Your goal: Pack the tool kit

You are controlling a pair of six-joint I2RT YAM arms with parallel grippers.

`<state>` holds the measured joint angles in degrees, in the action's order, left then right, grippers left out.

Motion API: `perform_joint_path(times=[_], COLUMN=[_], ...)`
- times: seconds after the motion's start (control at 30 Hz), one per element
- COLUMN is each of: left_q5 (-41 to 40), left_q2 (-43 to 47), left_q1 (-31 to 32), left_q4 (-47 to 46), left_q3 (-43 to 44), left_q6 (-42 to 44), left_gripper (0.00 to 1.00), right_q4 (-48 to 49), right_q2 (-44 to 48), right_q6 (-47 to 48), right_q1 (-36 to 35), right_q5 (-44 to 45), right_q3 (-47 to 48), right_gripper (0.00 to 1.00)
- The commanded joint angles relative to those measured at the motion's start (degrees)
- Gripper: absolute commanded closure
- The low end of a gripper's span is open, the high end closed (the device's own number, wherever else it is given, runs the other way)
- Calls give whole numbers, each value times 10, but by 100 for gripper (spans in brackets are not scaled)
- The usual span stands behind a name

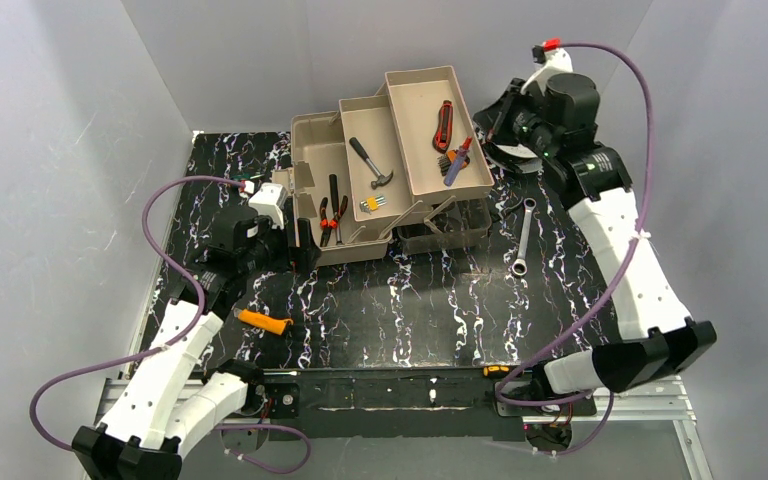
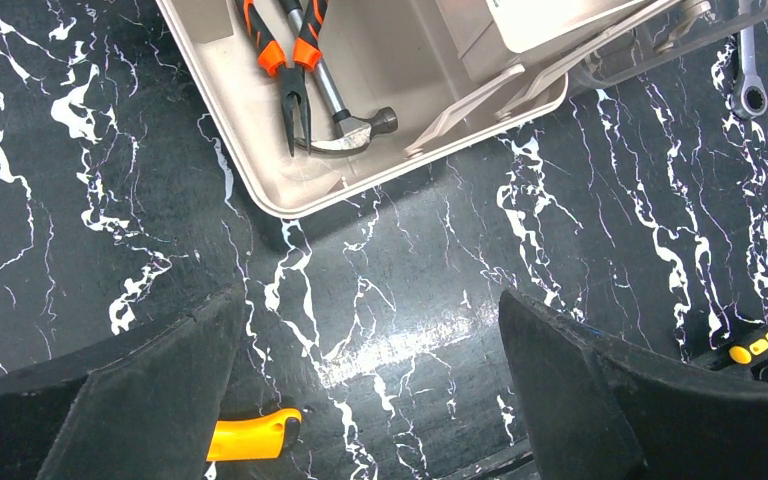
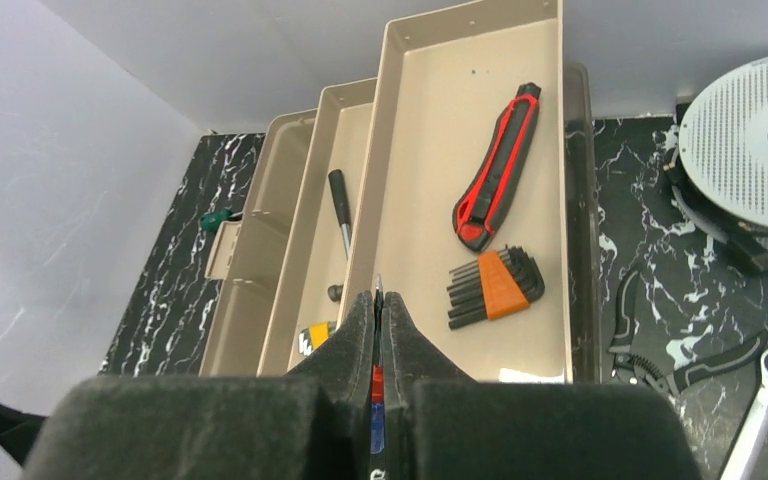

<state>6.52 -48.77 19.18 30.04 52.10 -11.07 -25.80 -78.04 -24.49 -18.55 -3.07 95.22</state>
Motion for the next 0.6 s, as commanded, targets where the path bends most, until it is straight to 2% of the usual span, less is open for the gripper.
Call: perform_joint_path(times=[0.0, 0.27, 0.57], left_q5=[7, 3, -5], left_q2=[-6, -8, -6], left_q1=[-4, -3, -4], left_q4=[6, 5, 5], left_q3=[7, 7, 4], left_q6=[6, 10, 14], left_gripper=[0, 0, 0], right_q4=[25, 17, -4], right_q2=[-42, -131, -274], right_q6=[49, 82, 96], right_q1=[-20, -46, -59], right_q5=[46, 83, 78], right_q3=[50, 102, 243], right_gripper=[99, 99, 99])
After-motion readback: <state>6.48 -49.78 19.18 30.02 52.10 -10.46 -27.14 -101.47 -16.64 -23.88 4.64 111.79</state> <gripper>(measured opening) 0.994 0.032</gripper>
